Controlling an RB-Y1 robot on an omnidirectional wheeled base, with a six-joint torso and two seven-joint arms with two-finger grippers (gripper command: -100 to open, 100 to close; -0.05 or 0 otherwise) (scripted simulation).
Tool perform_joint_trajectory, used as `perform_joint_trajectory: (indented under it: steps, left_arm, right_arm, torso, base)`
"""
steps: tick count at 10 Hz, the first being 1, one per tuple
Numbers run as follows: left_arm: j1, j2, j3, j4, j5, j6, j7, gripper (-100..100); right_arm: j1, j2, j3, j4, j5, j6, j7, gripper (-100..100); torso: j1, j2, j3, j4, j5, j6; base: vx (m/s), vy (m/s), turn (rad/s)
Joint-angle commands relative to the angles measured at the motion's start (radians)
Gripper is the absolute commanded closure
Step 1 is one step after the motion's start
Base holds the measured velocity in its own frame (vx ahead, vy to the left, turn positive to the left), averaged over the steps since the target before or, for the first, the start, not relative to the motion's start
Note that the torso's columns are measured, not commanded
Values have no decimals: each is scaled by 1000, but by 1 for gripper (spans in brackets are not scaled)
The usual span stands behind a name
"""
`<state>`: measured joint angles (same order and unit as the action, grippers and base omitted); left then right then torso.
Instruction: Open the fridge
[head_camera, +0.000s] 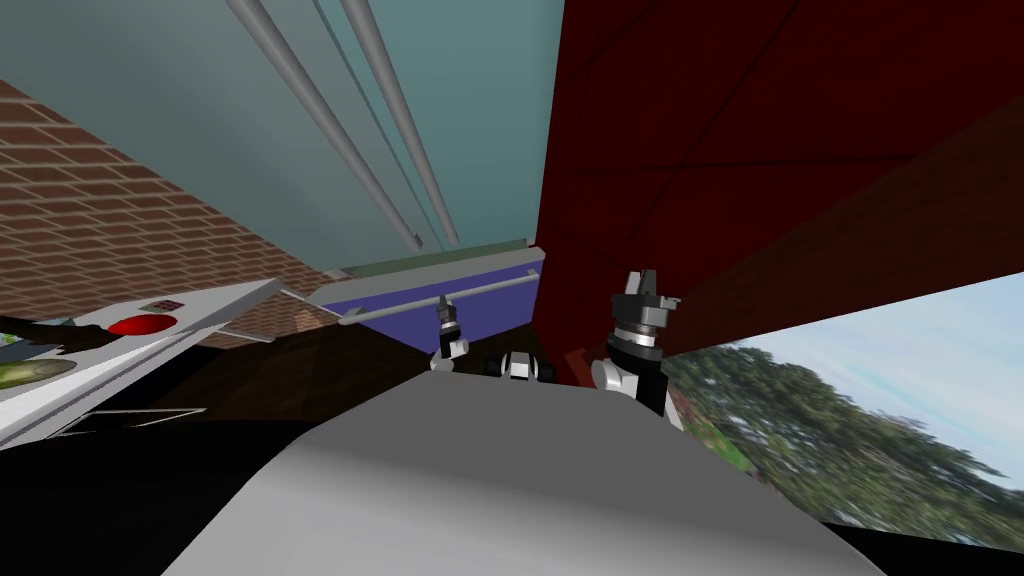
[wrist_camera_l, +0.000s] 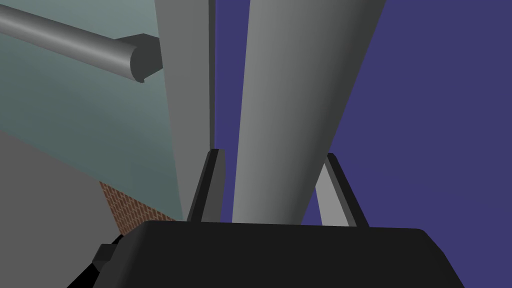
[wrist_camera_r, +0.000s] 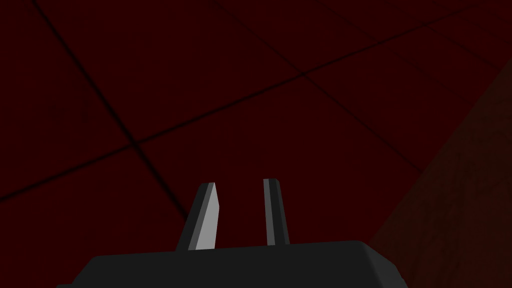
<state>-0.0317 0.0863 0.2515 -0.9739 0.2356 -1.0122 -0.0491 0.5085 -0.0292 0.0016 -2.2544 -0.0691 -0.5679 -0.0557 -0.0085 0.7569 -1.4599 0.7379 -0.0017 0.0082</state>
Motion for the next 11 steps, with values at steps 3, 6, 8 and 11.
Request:
perform_joint_trajectory:
  steps: [3,6,8,11]
  left_arm:
    - [3,-3,-8,-17,-2,5,3,100]
    - [6,-6,-11,-22,-3,4,6,100]
    - [10,-8,-15,-28,-3,4,8,100]
    - [28,-17,-22,-28,-6,19,5,100]
  right_arm:
    - [-14,-6,22,4,10,14,2,0]
    - [-26,-9,41,7,15,23,1,0]
    - [-33,-10,52,9,17,27,-2,0]
    - [-32,-10,52,9,17,27,-2,0]
  torso:
    - [0,0,-1,5,-2,0]
    - [-3,6,1,6,-4,0]
    - [-2,2,-3,7,-3,-4]
    - [6,-18,-16,7,-5,-9]
  base:
    - [-79,-29,39]
    - [-165,-54,36]
    - [-170,-63,-23]
    - [-124,-55,10]
